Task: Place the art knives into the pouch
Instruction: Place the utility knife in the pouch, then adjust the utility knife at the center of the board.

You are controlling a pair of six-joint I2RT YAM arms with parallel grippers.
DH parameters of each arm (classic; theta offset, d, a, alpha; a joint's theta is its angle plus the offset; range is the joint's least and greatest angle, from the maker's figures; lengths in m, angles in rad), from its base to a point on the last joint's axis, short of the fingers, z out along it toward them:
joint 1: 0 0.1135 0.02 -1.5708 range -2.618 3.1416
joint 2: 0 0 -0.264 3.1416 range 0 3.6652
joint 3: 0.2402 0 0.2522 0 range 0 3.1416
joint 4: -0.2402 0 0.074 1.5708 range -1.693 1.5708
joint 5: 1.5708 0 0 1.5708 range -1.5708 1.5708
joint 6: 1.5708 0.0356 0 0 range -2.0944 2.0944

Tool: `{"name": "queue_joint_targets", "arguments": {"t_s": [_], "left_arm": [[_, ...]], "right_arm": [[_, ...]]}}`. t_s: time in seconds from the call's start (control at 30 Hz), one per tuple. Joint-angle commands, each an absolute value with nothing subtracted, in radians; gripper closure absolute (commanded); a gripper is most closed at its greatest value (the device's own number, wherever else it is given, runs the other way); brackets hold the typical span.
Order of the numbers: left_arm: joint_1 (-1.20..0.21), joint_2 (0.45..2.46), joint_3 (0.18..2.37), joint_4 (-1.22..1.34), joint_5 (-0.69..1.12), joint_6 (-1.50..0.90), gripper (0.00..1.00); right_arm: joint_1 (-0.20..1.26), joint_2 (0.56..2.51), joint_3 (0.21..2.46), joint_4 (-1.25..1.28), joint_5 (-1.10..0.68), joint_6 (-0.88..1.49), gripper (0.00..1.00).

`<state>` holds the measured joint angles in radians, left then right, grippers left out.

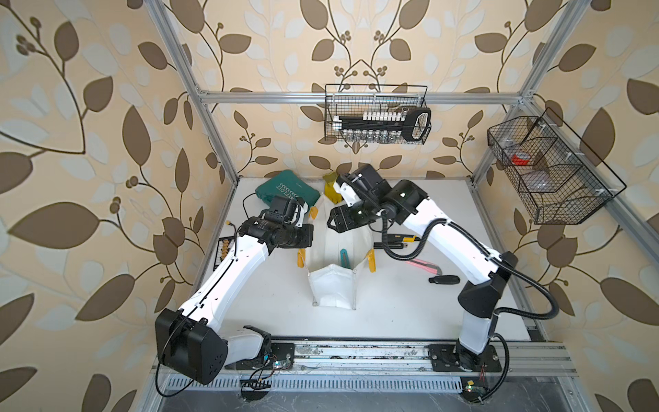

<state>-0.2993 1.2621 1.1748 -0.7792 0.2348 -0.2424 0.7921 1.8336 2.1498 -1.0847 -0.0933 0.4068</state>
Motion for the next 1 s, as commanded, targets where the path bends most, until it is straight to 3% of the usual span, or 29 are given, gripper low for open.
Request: {"name": "queue_joint_targets", "arguments": {"t_s": [0.0,0.03,0.1,0.4,0.57,0.8,0.97], "left_arm": [[-0.287,1.218,1.171,-0.73,0.223,-0.245,1.0],[-0.287,1.217,1.168,-0.73,0.221,-0.243,1.0],[-0.287,1.214,1.163,-0.731,0.212,-0.239,1.0],[-0.288,1.203,1.155,-0.729,0.199,-0.24,1.0],[-0.288,1.204,1.155,-0.736,0.185,-0.236,1.0],[-0.288,1.202,1.154,-0.739,0.181,-0.232,1.0],[-0.29,1.206,1.158,-0.744,0.187,-0.229,1.0]], "right_arm": [[0.743,1.76,2.139,-1.205,0.004,0.378,0.17],[0.723,1.738,2.116,-1.215,0.022,0.377,0.14],[0.673,1.676,2.033,-1.223,0.048,0.378,0.01],[0.334,1.44,1.597,-1.235,0.085,0.421,0.0],[0.284,1.286,1.297,-1.105,0.162,0.46,0.0],[-0.08,1.186,0.932,-0.901,-0.187,0.589,0.0],[-0.187,1.283,0.858,-0.851,-0.224,0.571,0.01]]}}
